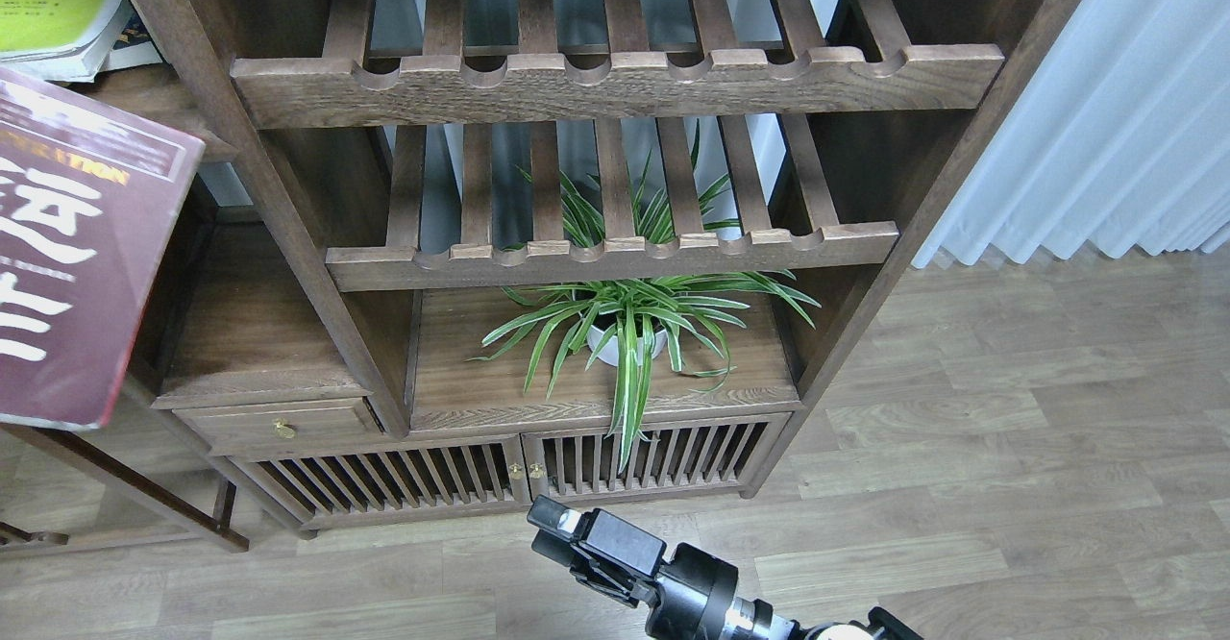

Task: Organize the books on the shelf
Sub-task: 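Carry the dark red book with the left gripper onto the side shelf, then release the dark red book and withdraw the left gripper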

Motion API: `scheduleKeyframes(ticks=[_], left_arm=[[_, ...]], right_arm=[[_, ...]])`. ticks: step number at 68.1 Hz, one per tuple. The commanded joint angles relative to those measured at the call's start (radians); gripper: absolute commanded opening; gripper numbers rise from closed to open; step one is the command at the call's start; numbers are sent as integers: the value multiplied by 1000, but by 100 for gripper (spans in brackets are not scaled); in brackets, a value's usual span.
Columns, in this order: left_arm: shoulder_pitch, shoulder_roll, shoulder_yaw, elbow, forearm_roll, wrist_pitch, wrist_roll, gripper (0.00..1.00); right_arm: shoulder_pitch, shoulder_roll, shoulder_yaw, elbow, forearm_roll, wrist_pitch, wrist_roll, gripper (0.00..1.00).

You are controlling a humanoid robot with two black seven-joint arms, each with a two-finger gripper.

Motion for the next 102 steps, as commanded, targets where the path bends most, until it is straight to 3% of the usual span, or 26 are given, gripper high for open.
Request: scheduleKeyframes(ticks=[1,15,31,56,58,75,88,102], left_arm=[[-1,0,-57,23,-6,0,20,0],[-79,0,-69,43,-25,0,26,0],[-280,44,-7,135,-23,0,31,0],[-731,95,325,237,-20,0,31,0],[-837,93,418,243,-16,0,31,0],[-1078,80,621,307,-11,0,31,0],[-1178,40,714,388,-9,0,33,0],[-1207,-8,730,470,-6,0,52,0]], right_arm=[[1,0,-1,-3,0,0,0,99],[-1,0,-3,-3,-1,0,0,99],[-8,0,-4,-3,-1,0,0,99],[-17,0,-15,2,-1,0,0,99],[-25,0,-15,3,-1,0,0,99],[-42,0,-13,3,-1,0,0,99],[-47,0,-13,3,-1,0,0,99],[-45,0,-15,3,-1,0,0,99]])
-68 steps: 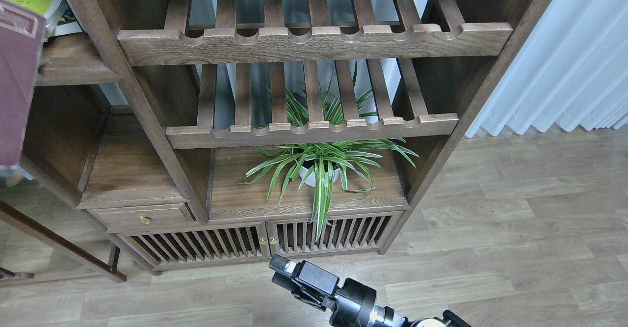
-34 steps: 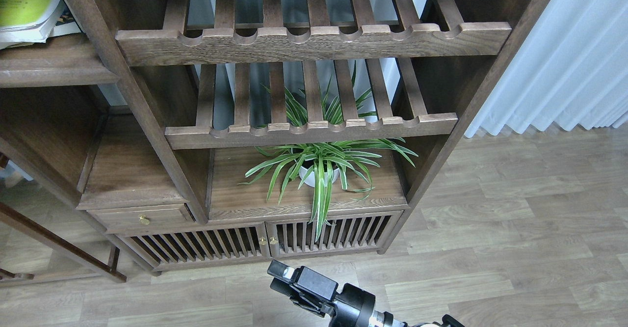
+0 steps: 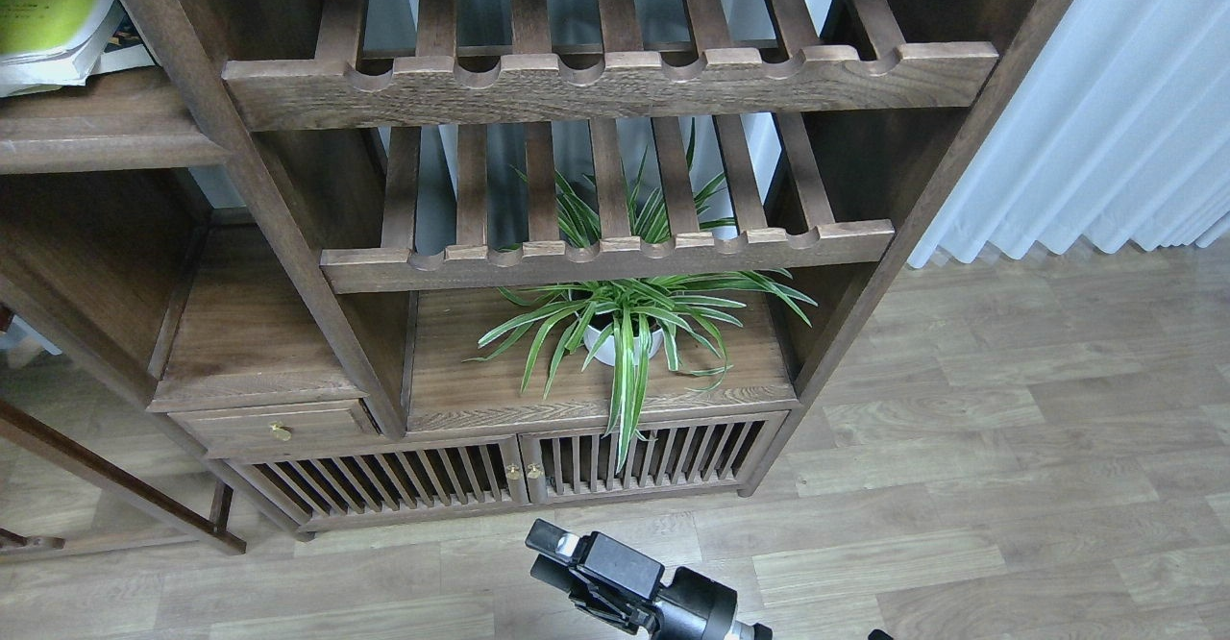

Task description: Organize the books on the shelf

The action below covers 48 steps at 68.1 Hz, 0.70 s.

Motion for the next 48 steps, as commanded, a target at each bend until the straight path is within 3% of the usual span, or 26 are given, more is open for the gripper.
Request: scheduleKeyframes(ticks=[1,20,48], left_arm=[[-13,-32,5,48,1,0,15,0],[-77,-173,9,162,36,0,76,0],[-185,-328,41,295,122,0,77,2]], right_arm=[[0,0,-2,0,0,0,0,99],[0,0,-3,0,-3,0,0,99],[-14,0,-2,0,-3,0,0,99]])
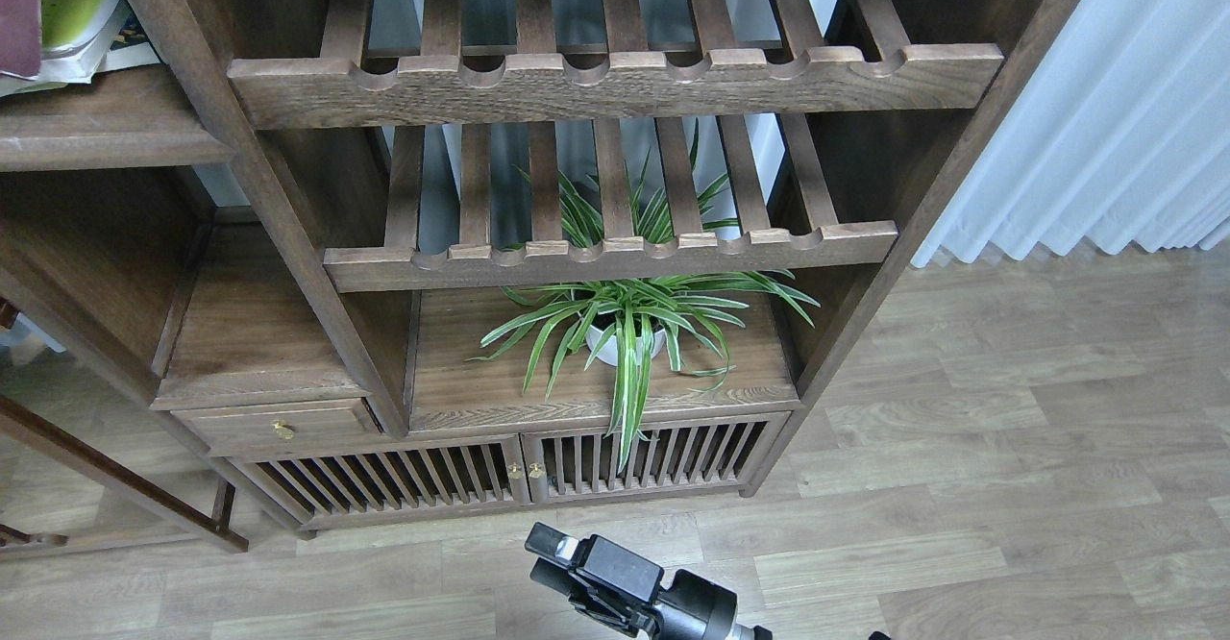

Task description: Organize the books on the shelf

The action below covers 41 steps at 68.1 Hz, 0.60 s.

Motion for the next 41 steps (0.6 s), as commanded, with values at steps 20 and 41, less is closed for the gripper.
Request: scheduleKeyframes(ticks=[20,41], left_arm=[[-12,-65,4,117,62,0,-2,32],[-13,-67,3,105,148,0,-2,77]], right_arm=[[0,0,1,0,0,0,0,99],[0,0,1,-3,2,0,0,99]])
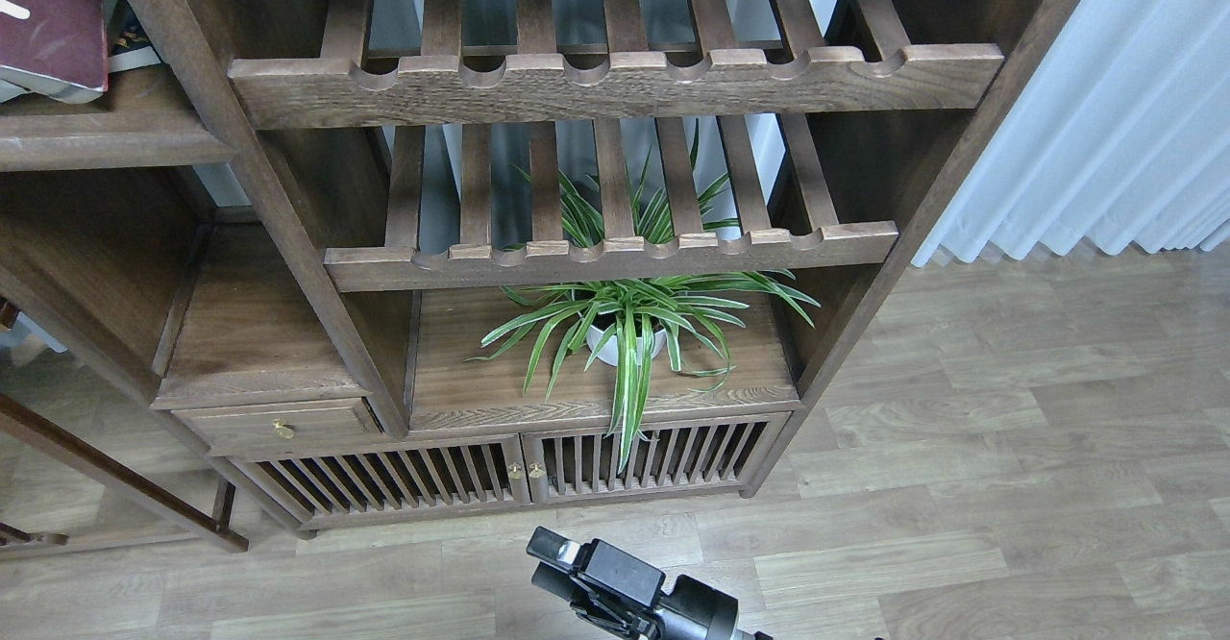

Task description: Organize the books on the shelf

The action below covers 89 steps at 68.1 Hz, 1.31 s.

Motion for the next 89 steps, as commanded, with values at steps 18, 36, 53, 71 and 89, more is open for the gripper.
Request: scheduleKeyframes(ticks=[18,36,53,71,89], left_arm=[[1,1,2,-87,20,0,2,95],[41,26,30,-215,46,0,13,98],[219,100,48,-366,51,0,13,99],[308,199,62,-508,45,0,13,99],[261,278,59,-518,40,0,13,99]], right_arm=[[-1,0,2,-2,4,0,0,99],[-1,0,2,-2,6,0,0,99],[0,0,8,-2,9,0,0,99],[-1,0,11,-8,12,0,0,99],[-1,0,9,-25,12,0,0,99]])
